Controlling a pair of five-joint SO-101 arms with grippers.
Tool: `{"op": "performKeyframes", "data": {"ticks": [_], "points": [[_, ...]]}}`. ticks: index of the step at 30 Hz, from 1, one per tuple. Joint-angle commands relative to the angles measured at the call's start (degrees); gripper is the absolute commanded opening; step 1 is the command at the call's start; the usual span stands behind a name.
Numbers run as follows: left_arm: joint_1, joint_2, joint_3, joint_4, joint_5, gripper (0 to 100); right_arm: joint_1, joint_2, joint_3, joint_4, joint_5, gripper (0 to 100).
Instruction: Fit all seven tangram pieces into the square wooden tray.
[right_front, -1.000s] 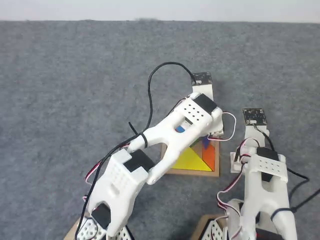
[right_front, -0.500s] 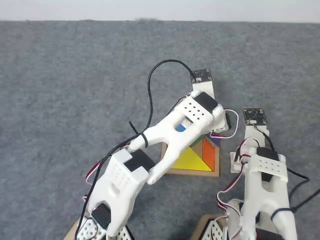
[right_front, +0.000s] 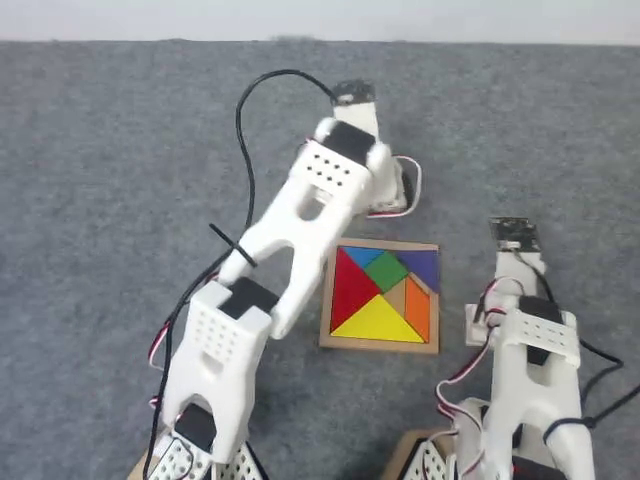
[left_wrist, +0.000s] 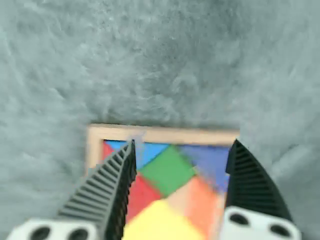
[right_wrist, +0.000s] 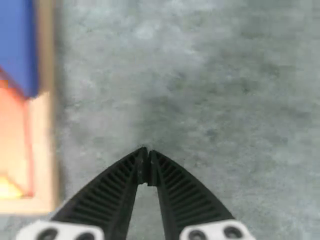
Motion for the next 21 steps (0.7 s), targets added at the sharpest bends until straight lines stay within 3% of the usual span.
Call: {"op": "performKeyframes", "data": {"ticks": [1,5,10,14,21], "points": [[-3.52,-2.11,-3.12,5.8,-27.6,20,5.58,-0.57,-0.44,-4.53,-0.44,0.8],[-8.53,-6.33,-0.75,8.79,-36.22,7,2.07,-0.31,-0.35,-4.53,-0.44,0.8],[-17.76,-19.69,14.02,7.12,-45.19,3,-1.8,0.13,-3.6,-3.03,0.35,0.9],[-27.52,-35.96,32.4,-0.79,-49.85,3,-5.41,0.22,-13.36,5.49,1.05,0.8],[-39.3,-60.4,70.02,-18.37,-50.02,3,-19.65,8.66,-30.51,13.41,-1.58,0.7]]}}
